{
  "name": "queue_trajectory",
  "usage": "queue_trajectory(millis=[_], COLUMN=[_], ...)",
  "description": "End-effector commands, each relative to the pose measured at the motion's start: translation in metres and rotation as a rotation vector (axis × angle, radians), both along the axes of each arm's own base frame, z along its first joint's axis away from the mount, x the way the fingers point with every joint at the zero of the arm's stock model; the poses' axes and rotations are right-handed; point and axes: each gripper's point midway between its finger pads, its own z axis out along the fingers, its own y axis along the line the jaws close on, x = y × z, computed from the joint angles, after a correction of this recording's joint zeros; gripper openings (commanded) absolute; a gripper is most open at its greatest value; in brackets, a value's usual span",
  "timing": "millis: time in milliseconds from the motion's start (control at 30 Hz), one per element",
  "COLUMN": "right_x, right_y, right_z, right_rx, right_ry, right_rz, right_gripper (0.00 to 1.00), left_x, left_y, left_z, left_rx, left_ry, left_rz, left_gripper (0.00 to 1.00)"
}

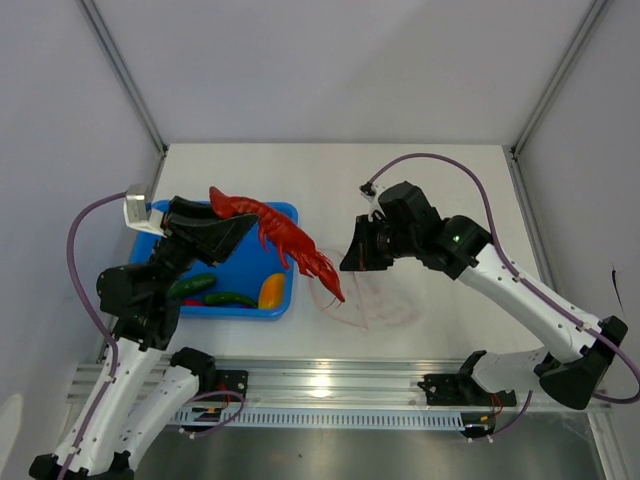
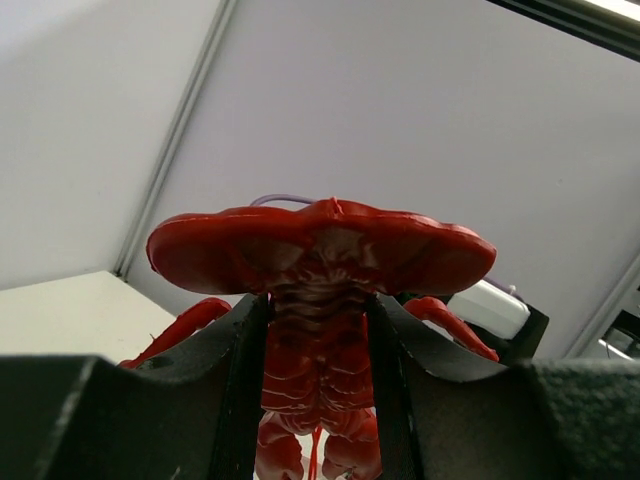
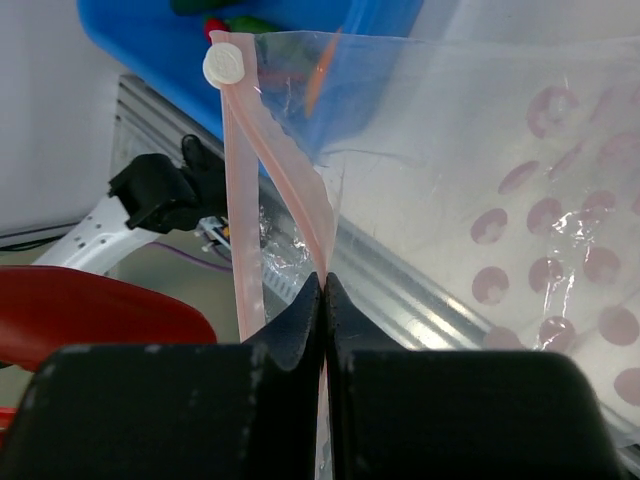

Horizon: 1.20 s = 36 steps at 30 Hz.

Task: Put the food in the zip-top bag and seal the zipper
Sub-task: Place the fake lobster in the zipper food storage bag.

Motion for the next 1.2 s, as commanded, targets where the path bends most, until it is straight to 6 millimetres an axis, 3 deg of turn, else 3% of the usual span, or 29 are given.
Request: queue_trajectory(millis=[0, 533, 1100, 1167], right_x=[-0.005, -0.015, 0.001, 0.001], right_y=[0.009, 0.010, 0.010, 0.009], right_z=[0.033, 0.056, 0.068, 0.067], right_rx=[0.144, 0.315, 0.383, 0.378], right_ry=[0.002, 0.085, 0.124, 0.120], right_rz=[0.008, -0.007, -0.066, -0.066], right_gripper=[0.00, 0.00, 0.00, 0.00], left_x=[-0.005, 0.003, 0.002, -0.001], left_y=[0.001, -0.012, -0.049, -0.052], left_z=[0.015, -0.001, -0.030, -0.025], left_rx=[-0.036, 0.110, 0.212, 0.218], left_ry=[-0.086, -0.120, -0.078, -0.094], left_rz=[0.034, 0.142, 0.120, 0.122], left_gripper=[0.01, 0.01, 0.00, 0.01])
